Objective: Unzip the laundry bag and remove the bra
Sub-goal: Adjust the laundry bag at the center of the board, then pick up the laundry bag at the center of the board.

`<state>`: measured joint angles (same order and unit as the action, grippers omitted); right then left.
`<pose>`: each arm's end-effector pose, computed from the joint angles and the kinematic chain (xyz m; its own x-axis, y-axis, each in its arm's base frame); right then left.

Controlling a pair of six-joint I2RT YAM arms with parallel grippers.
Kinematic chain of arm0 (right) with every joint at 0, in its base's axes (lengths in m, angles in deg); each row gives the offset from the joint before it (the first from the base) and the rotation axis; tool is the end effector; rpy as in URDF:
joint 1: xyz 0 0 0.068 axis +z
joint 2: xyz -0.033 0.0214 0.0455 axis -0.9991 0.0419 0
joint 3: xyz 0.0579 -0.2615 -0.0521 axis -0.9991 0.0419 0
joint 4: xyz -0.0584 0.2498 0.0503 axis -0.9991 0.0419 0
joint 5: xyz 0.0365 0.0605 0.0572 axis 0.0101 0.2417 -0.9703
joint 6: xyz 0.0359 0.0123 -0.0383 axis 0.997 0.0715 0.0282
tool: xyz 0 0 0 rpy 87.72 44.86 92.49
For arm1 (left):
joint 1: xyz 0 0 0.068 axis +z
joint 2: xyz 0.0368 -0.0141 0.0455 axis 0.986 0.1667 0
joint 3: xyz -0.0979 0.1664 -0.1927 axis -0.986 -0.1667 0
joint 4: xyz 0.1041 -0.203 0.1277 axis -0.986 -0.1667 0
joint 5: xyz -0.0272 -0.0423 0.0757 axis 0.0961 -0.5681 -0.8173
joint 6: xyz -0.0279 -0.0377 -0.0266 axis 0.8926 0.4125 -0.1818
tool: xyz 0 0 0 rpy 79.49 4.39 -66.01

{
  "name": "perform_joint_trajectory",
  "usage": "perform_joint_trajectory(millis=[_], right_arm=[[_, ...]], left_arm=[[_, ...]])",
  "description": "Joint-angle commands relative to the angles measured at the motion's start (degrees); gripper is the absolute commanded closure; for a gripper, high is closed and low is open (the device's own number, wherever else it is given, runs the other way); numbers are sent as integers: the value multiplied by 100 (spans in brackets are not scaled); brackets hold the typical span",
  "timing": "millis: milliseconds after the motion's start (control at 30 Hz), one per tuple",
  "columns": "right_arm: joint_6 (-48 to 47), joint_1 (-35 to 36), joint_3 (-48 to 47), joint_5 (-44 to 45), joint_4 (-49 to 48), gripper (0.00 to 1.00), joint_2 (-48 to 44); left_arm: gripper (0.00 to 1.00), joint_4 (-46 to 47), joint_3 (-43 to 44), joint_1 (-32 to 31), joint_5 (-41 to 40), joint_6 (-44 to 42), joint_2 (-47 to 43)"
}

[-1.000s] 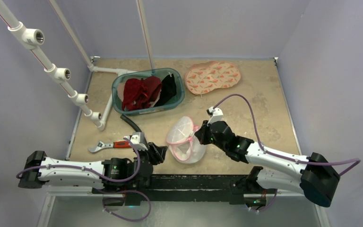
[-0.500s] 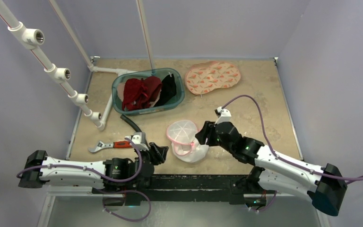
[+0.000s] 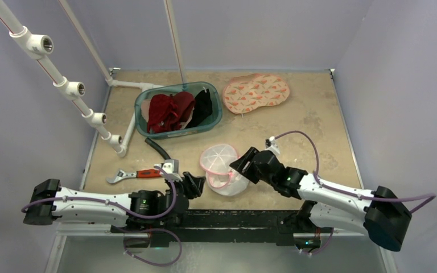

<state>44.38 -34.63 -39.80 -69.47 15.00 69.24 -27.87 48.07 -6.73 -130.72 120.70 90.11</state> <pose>0.1352 0.1649 0.2044 -0.7065 0.6251 -0.3318 0.1336 0.5782 0.8049 0.0381 -0.1488 0.1909 -0.4557 -0.4770 -0.7515 0.1449 0.7933 -0.5913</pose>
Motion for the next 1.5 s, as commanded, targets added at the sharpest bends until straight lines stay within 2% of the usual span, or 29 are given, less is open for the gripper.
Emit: perform_joint_trajectory(millis=[0,133,267,733,867,1033,1133,1467], right_arm=[[873,21,84,21,-369,38,435],[747,23,221,-203,-676,38,839],[238,-101,186,-207,-896,38,1168],[-3148,-433,-630,-373,-1537,37,2136],[-3822,-433,-1009,-311,-1333,32,2212],[-3737,-431,-1308,67,-540,29,1503],[-3520,-433,-1457,225,-287,31,1263],[-2739,-251,-1838,-88,53,44,2261]], left_arm=[[49,414,-98,-5,-12,-64,71],[48,833,-170,-5,-4,-444,202],[38,1426,-337,-1,121,-619,408],[38,2309,-985,0,390,-328,645],[38,2537,-1014,2,429,-361,886],[38,2506,-976,3,424,-455,849],[38,2401,-985,-4,334,-461,684],[39,1748,-899,-1,173,-50,411]])
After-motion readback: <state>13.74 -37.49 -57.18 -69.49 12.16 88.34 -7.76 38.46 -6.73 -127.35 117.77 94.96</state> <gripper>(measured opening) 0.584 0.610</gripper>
